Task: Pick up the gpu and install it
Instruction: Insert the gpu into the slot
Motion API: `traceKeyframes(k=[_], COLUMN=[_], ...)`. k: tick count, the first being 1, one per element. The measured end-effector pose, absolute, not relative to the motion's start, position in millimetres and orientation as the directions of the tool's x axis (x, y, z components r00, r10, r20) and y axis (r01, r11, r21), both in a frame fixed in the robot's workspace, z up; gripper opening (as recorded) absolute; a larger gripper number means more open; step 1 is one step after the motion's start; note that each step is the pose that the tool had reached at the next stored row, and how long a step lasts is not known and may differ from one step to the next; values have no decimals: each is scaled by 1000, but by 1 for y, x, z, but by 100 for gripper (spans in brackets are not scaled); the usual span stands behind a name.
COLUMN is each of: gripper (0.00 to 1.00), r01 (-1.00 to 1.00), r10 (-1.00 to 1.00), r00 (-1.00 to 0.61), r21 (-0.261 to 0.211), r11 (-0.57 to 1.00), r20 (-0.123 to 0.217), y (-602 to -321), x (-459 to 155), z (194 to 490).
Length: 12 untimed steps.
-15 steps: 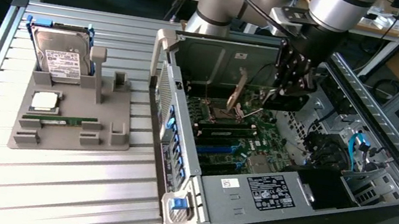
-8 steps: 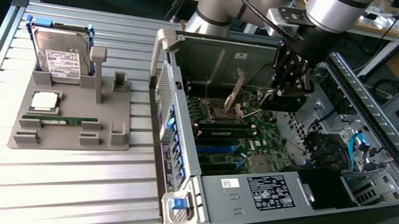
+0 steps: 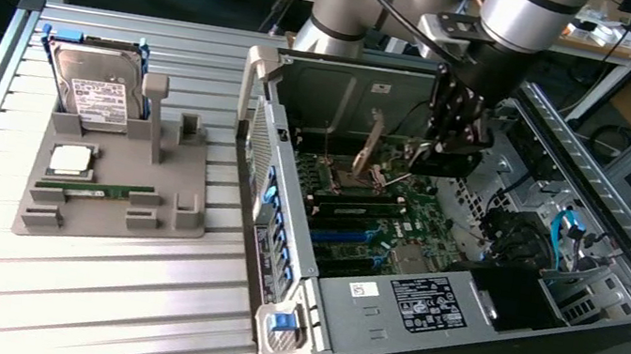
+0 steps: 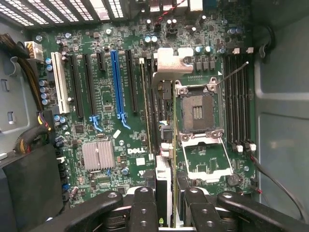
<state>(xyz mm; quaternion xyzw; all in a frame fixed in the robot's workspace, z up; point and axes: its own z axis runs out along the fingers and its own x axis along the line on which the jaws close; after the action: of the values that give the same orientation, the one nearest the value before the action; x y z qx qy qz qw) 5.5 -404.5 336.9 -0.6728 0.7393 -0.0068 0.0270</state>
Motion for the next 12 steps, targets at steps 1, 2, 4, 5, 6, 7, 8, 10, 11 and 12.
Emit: traceKeyframes(k=[1,2,4,5,6,7,8,10,11,12], gripper=[27,27,27,27,27,27,27,27,27,27], r01=[-994,-994,-994,-994,-994,-994,-995,-995,-995,-995], r10=[-995,-995,-995,-995,-995,-995,-995,-995,-995,-995], r00=[-93,-93,-93,-93,-93,-93,-93,-92,-92,-92], r21=[-46,-46,-46,-46,-46,-46,-46,-46,-46,-46], r11=[95,95,94,94,94,94,94,94,94,94], r20=[-31,-31,-31,-31,-31,-31,-31,-31,-31,-31], y=[-405,-405,-405,-405,-405,-405,-405,-406,-406,-406], x=[5,5,4,4,3,3,2,1,0,0], z=[337,336,336,336,336,336,335,335,334,334])
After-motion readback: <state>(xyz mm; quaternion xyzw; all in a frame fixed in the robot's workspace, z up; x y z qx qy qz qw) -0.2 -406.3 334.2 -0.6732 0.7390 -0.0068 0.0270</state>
